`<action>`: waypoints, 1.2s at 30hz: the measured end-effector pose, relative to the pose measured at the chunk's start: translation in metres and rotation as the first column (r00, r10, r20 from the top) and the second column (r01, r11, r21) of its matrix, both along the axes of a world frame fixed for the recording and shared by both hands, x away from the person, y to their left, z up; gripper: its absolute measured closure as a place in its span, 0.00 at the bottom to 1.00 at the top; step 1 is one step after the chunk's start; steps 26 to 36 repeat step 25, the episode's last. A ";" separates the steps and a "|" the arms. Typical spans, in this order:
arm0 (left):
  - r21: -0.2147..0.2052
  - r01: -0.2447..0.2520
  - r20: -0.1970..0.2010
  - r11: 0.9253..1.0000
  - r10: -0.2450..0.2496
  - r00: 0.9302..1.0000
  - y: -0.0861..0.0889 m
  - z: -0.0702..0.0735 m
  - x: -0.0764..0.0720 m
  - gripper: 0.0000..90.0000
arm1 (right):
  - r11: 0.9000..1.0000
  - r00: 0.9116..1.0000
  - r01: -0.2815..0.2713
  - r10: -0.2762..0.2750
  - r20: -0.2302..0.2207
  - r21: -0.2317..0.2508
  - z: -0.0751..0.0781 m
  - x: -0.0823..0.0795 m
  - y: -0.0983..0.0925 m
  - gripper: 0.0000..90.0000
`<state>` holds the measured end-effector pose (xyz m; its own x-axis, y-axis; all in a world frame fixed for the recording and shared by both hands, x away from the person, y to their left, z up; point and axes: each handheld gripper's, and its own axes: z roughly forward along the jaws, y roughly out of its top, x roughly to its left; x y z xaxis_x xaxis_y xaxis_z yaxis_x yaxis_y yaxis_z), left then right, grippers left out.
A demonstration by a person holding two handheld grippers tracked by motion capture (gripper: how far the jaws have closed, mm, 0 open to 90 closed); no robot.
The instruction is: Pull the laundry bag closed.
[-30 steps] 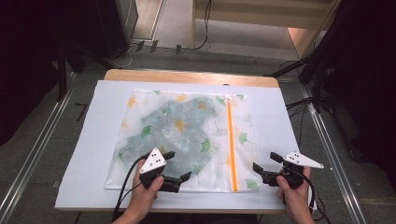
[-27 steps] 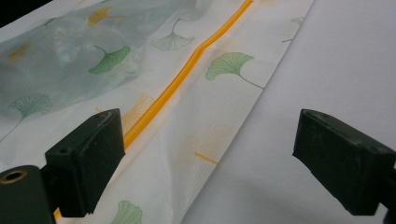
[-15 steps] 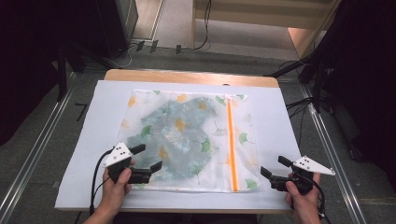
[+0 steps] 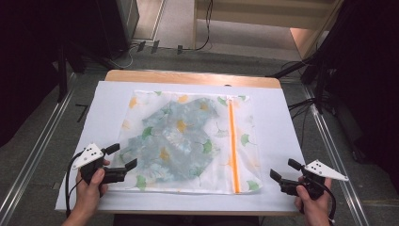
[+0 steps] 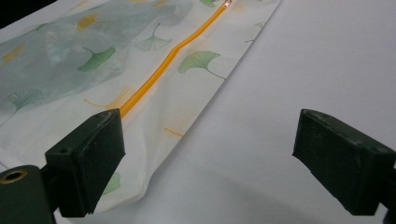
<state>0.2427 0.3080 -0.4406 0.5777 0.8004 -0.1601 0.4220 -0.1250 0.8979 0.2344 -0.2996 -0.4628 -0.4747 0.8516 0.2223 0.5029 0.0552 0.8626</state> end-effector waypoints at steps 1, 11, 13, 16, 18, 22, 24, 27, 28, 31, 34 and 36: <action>-0.001 -0.011 0.002 1.000 0.011 1.000 0.004 0.000 -0.001 0.09 | 1.000 1.000 -0.002 0.002 0.000 -0.002 0.000 0.000 0.000 0.10; 0.001 -0.084 -0.005 0.996 0.084 0.996 0.041 -0.001 -0.004 0.09 | 0.999 0.999 0.051 -0.051 -0.004 -0.001 -0.003 0.001 -0.016 0.11; 0.026 -0.093 0.000 0.995 0.093 0.996 0.044 -0.001 -0.004 0.09 | 0.998 0.998 0.056 -0.056 -0.007 0.002 -0.004 0.001 -0.019 0.11; 0.030 -0.106 -0.011 0.994 0.106 0.994 0.047 -0.002 -0.003 0.09 | 0.998 0.998 0.060 -0.060 -0.010 0.007 -0.004 0.002 -0.020 0.11; 0.024 -0.108 -0.015 0.994 0.108 0.994 0.046 -0.002 -0.003 0.09 | 0.999 0.999 0.051 -0.051 -0.011 0.006 -0.004 0.002 -0.020 0.11; 0.030 -0.097 -0.011 0.995 0.098 0.995 0.044 -0.001 -0.003 0.09 | 0.999 0.999 0.048 -0.048 -0.014 0.001 -0.005 0.002 -0.018 0.11; 0.033 -0.099 -0.014 0.995 0.100 0.995 0.042 -0.001 -0.003 0.09 | 0.999 0.999 0.043 -0.043 -0.014 0.005 -0.005 0.003 -0.017 0.11; 0.039 -0.097 -0.015 0.995 0.098 0.995 0.041 -0.001 -0.003 0.10 | 0.999 0.999 0.039 -0.039 -0.013 0.008 -0.004 0.003 -0.016 0.11; 0.039 -0.097 -0.015 0.995 0.098 0.995 0.041 -0.001 -0.003 0.10 | 0.999 0.999 0.039 -0.039 -0.013 0.008 -0.004 0.003 -0.016 0.11; 0.039 -0.097 -0.015 0.995 0.098 0.995 0.041 -0.001 -0.003 0.10 | 0.999 0.999 0.039 -0.039 -0.013 0.008 -0.004 0.003 -0.016 0.11; 0.039 -0.097 -0.015 0.995 0.098 0.995 0.041 -0.001 -0.003 0.10 | 0.999 0.999 0.039 -0.039 -0.013 0.008 -0.004 0.003 -0.016 0.11; 0.039 -0.097 -0.015 0.995 0.098 0.995 0.041 -0.001 -0.003 0.10 | 0.999 0.999 0.039 -0.039 -0.013 0.008 -0.004 0.003 -0.016 0.11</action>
